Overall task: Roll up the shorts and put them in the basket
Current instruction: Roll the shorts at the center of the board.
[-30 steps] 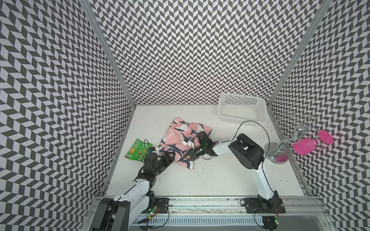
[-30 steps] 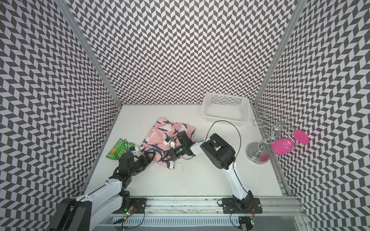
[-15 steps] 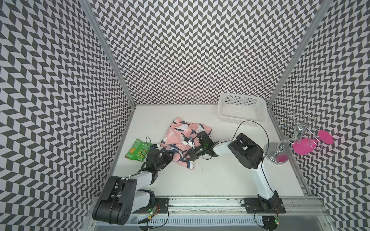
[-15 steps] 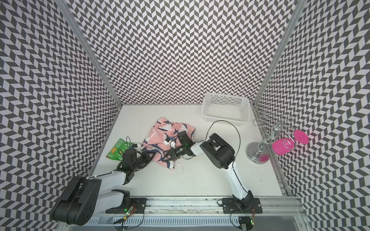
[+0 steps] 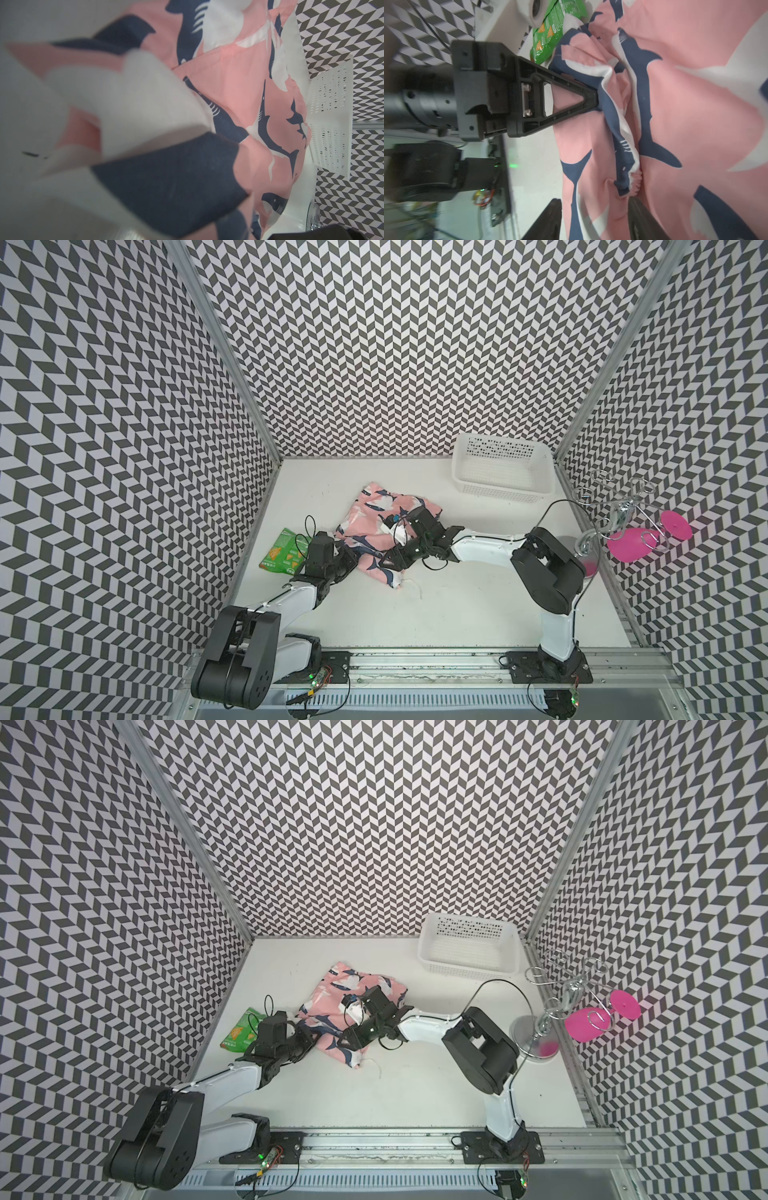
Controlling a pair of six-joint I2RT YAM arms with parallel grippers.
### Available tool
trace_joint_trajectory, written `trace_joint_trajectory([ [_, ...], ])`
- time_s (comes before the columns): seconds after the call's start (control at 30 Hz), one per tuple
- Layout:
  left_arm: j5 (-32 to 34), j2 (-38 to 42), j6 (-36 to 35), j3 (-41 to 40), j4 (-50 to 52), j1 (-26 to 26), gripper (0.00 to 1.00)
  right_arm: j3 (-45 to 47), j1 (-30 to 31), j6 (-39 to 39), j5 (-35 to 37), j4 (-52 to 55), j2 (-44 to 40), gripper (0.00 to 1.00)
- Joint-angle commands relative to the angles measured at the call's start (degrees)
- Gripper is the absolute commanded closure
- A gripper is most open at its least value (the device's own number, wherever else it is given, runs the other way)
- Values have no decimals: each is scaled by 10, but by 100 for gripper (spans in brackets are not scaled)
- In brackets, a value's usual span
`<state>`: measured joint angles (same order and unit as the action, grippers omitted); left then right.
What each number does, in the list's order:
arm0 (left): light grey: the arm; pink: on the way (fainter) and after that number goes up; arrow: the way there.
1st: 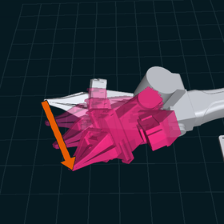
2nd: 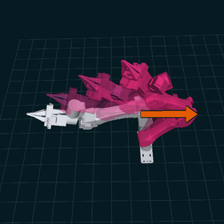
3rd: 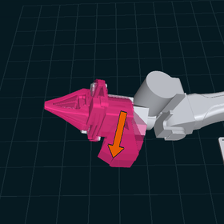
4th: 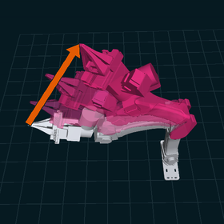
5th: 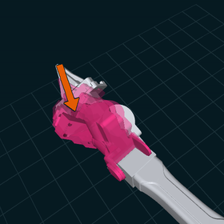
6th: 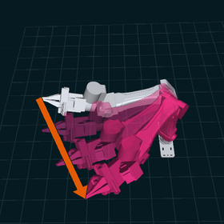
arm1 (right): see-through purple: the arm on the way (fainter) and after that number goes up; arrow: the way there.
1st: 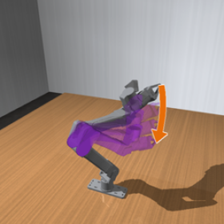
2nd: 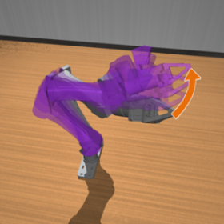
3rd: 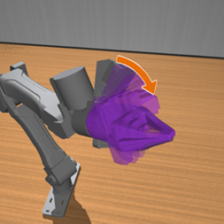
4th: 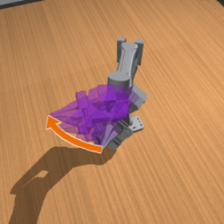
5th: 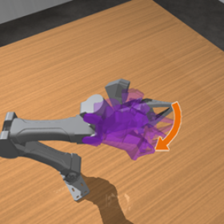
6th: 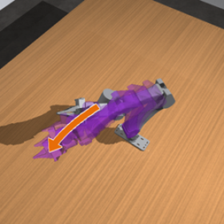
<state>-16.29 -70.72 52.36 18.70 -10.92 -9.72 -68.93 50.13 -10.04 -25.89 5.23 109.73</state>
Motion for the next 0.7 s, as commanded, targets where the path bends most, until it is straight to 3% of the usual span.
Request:
trace_joint_trajectory([
  [0.0,2,0,-2,22,45,1,100,24,92,122,242,16,-37,44],
  [0.13,-4,-4,-4,41,68,1,100,39,178,193,384,-41,-37,37],
  [0.37,-15,0,-3,49,79,1,100,-13,218,229,548,-54,37,35],
  [0.53,-28,11,0,48,83,1,100,-5,218,243,574,-85,52,35],
  [0.67,-40,11,5,49,83,1,100,-7,218,258,575,-100,74,45],
])
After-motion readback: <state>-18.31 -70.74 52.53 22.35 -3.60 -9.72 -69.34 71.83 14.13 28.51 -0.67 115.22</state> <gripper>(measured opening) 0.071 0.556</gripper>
